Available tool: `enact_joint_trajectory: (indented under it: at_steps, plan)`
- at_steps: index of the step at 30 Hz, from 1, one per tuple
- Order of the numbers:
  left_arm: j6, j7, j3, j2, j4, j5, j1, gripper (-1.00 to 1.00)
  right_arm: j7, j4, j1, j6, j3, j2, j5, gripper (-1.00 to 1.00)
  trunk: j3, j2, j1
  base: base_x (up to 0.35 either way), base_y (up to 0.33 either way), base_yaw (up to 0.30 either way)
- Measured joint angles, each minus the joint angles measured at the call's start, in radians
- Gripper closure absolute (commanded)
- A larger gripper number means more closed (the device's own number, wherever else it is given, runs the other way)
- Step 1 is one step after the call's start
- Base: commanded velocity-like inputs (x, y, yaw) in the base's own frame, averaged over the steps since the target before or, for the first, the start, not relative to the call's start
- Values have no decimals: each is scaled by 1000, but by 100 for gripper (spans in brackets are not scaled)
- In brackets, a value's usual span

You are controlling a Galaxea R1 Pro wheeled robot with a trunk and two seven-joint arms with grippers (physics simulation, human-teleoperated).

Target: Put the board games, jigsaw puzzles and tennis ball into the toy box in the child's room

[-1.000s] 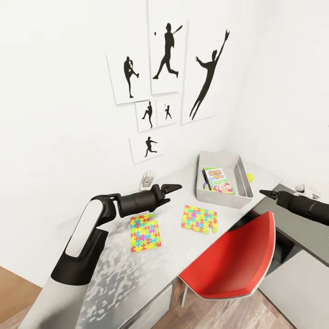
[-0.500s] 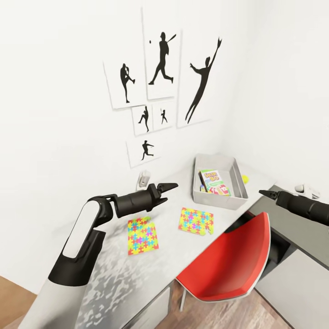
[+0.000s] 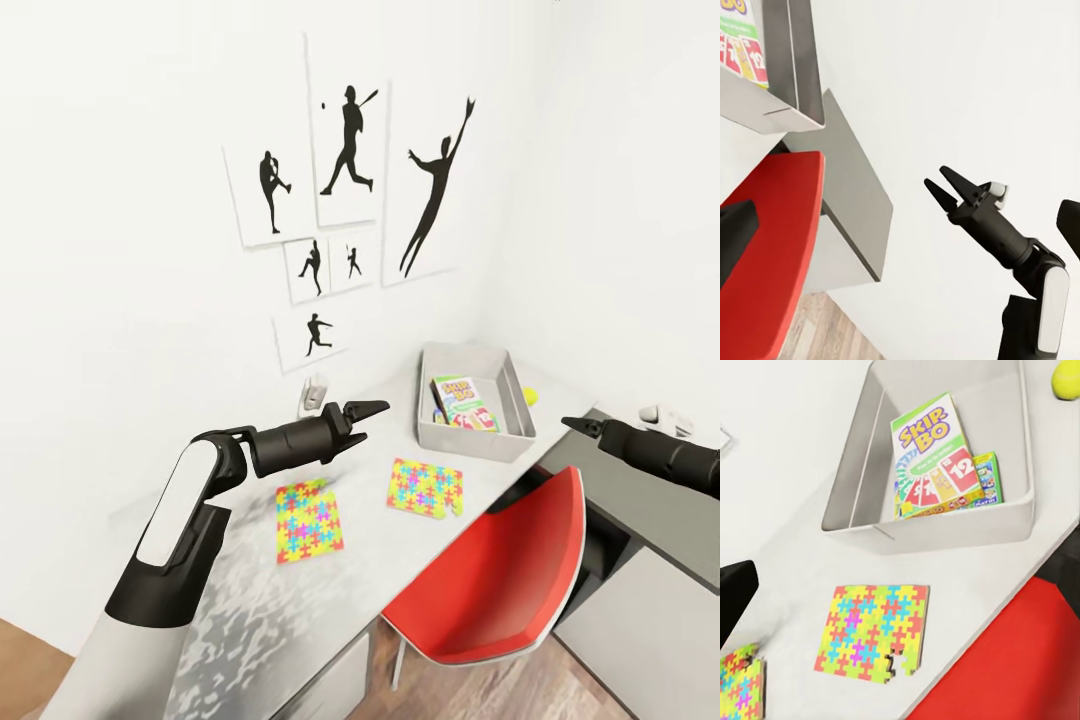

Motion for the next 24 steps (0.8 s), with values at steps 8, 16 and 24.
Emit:
enact_joint_trajectory:
  at_steps: [8,16,24]
  plan:
    - [0,0,0,0,0,-1,1,-100,1,1,0,0,0,68,7,-100,2,0,0,0,-164,-7]
    - [0,0,1,1,0,-2,1,-100,0,0,0,0,3,87,9,-100,3,0,0,0,-246,-2]
    - [0,0,2,2,0,-2,2,-100,-1,0,-1,0,2,102,10,-100,6,0,0,0,-269,58]
